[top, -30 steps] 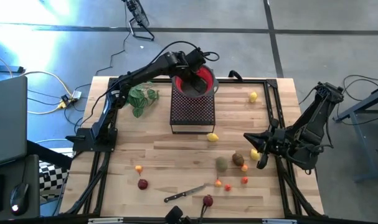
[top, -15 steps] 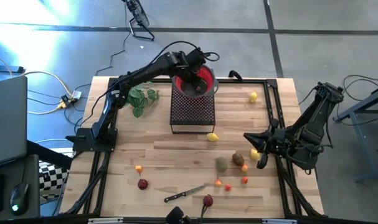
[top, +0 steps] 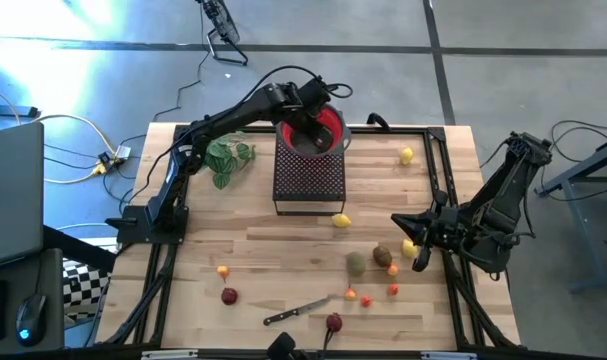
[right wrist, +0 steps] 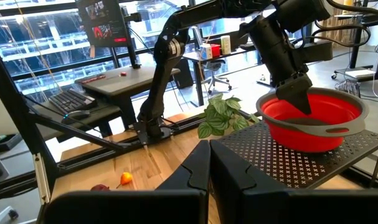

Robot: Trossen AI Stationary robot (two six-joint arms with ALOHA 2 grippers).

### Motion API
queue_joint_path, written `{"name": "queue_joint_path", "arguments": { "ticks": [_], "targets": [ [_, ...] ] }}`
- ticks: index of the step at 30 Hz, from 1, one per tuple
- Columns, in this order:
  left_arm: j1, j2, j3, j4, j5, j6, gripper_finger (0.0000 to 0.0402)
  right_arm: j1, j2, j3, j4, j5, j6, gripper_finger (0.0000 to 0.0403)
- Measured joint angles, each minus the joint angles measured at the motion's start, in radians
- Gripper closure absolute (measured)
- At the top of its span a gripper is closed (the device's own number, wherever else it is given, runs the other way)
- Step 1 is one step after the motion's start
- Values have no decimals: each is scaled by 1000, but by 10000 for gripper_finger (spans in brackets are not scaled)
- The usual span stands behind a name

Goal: Pick & Place Fruit
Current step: Put the left pomegranate into the red strainer bowl

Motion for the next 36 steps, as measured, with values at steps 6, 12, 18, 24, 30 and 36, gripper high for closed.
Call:
{"name": "queue_joint_path", "arguments": {
  "ticks": [6,12,18,24,30,36],
  "targets": [
    [0,0,0,0,0,0,347,0,0,0,0,0,-3,400],
    [0,0,0,0,2,0,358,0,0,0,-2,0,-3,400],
    [0,0,0,0,80,0,372,0,0,0,-4,0,-3,400],
    [0,0,0,19,108,-9,384,0,0,0,-4,0,-3,400],
    [0,0,1,44,109,4,385,0,0,0,-6,0,-3,400],
    [-28,-4,1,113,112,78,385,0,0,0,-7,0,-3,400]
  ]
}}
